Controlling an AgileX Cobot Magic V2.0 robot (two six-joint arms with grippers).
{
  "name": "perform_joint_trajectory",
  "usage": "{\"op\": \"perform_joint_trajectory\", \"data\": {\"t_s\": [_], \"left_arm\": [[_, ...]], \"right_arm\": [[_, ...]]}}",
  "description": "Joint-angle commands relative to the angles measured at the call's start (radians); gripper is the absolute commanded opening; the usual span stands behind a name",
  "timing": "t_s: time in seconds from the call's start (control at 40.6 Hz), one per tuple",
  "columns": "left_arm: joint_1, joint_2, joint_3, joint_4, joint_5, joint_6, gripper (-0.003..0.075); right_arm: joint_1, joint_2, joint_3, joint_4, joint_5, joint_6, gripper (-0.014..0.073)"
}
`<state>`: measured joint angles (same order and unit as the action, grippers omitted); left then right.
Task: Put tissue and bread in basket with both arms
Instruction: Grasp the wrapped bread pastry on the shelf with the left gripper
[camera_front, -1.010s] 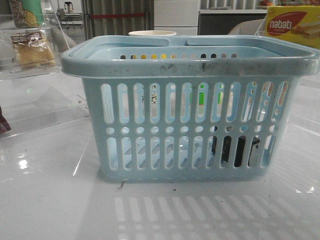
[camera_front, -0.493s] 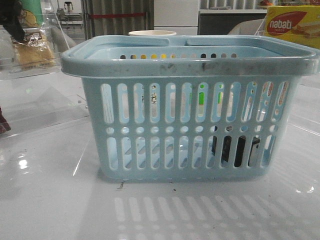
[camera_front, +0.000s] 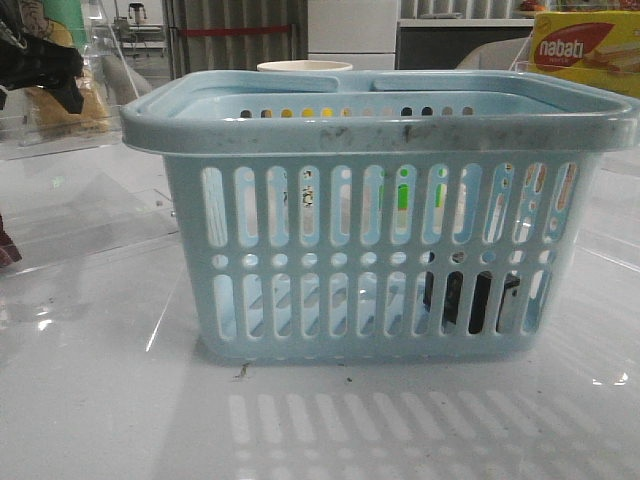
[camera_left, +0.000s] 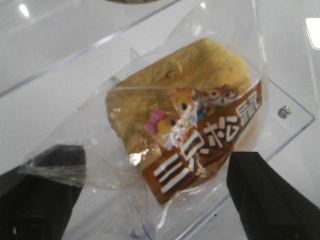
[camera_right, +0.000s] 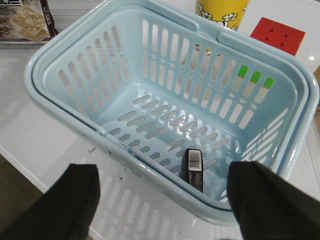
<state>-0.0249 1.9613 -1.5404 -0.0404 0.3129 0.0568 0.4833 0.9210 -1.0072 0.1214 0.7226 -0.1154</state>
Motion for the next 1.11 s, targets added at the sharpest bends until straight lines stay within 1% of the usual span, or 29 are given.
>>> {"op": "perform_joint_trajectory", "data": {"t_s": [0.0, 0.197, 0.419, 0.591, 0.69, 0.862, 1.084], "left_arm": [[-0.001, -0.052, -0.041, -0.01, -0.112, -0.003, 0.0592], [-0.001, -0.051, -0.041, -0.01, -0.157, -0.003, 0.0461], [-0.001, -0.051, -0.041, -0.01, -0.146, -0.003, 0.0327], [-0.001, -0.051, -0.041, -0.01, -0.138, -0.003, 0.0184], [-0.001, -0.059, -0.041, -0.01, -0.105, -0.003, 0.0093], [-0.001, -0.111, -0.041, -0.01, -0.051, -0.003, 0.0092], [-0.001, -0.244, -0.041, -0.01, 0.013, -0.003, 0.0092]], "right_arm": [[-0.001, -0.004, -0.026, -0.005, -0.067, -0.005, 0.0623], [-0.001, -0.004, -0.026, -0.005, -0.067, -0.005, 0.0623], [-0.001, -0.004, -0.026, -0.005, -0.067, -0.005, 0.0623], [-0.001, -0.004, -0.026, -0.005, -0.067, -0.005, 0.0623], [-0.001, -0.004, -0.026, -0.005, -0.067, -0.005, 0.0623], [-0.001, -0.004, -0.026, -0.005, -0.067, -0.005, 0.0623], [-0.001, -0.004, -0.026, -0.005, -0.067, -0.005, 0.0623]]}}
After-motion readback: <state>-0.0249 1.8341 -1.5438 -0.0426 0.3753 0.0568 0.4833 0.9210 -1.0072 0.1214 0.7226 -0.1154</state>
